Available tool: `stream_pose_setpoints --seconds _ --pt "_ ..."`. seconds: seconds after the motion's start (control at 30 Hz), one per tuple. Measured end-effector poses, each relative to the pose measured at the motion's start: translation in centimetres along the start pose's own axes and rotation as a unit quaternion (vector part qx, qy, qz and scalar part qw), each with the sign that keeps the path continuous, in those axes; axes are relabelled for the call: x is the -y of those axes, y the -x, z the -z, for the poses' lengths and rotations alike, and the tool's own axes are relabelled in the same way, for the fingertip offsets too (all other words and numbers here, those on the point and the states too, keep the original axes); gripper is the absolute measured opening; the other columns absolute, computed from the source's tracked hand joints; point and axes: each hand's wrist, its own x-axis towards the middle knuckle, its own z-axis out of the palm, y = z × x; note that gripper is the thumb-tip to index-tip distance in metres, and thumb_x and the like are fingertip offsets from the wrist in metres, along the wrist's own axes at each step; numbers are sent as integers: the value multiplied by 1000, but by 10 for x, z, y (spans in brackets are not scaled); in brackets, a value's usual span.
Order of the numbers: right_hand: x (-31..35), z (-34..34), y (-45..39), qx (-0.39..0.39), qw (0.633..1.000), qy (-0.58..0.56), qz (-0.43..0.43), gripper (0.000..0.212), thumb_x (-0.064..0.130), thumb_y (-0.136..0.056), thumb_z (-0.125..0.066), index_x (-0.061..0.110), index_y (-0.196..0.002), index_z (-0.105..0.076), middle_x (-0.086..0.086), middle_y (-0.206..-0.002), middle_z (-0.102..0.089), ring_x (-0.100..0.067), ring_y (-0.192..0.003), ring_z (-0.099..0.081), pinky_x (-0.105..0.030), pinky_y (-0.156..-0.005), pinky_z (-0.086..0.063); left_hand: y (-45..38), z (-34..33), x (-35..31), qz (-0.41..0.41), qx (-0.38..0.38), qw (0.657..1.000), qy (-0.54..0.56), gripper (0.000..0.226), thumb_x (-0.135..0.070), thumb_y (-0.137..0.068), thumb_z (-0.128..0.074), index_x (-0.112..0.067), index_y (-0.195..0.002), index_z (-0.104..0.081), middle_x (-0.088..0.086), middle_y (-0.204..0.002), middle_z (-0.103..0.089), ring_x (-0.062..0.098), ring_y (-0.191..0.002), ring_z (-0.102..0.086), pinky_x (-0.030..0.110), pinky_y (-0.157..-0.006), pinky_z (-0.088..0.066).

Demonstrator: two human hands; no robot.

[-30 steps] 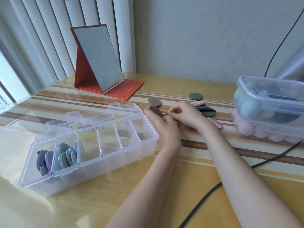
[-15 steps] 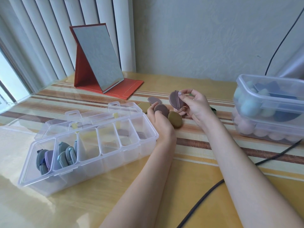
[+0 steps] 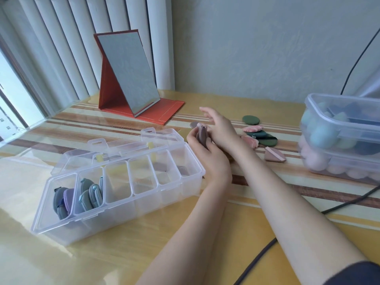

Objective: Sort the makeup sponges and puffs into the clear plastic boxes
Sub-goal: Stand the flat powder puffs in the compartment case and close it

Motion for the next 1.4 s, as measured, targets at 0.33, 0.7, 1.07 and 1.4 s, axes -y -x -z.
stream_pose_setpoints --seconds 0.33,0.7,1.07,1.4 --pt "-6 -15 -9 -105 994 -8 1 15 11 -92 -58 5 -96 -71 -8 -93 -73 -24 -89 -66 -34 -79 -50 -3 -1 6 -4 -21 999 -33 33 6 -96 -33 -4 -127 -41 8 -127 -52 17 -118 -49 20 -98 -37" --pt "23 12 23 -56 896 -439 -42 22 14 -90 -66 14 -76 -49 -9 -64 -66 -18 -53 -58 -19 -42 -40 -1 -3 -1 6 -12 1000 26 27 -12 -103 -30 -6 -119 -50 2 -103 -57 17 -97 -56 32 -91 -46" --pt "56 37 65 -95 879 -462 -68 35 32 -102 -43 12 -87 -69 1 -69 -70 -10 -63 -62 -24 -65 -49 38 5 -43 -93 60 994 -25 26 -7 -98 -37 -15 -117 -54 0 -111 -64 16 -104 -60 30 -91 -47" --pt "110 -20 113 -21 996 -31 86 42 47 -86 -37 11 -71 -53 -1 -69 -62 -18 -65 -52 -30 -57 -28 1 89 -106 -205 43 972 -104 18 -2 -94 -38 -12 -97 -52 -3 -88 -59 13 -85 -56 21 -77 -43"
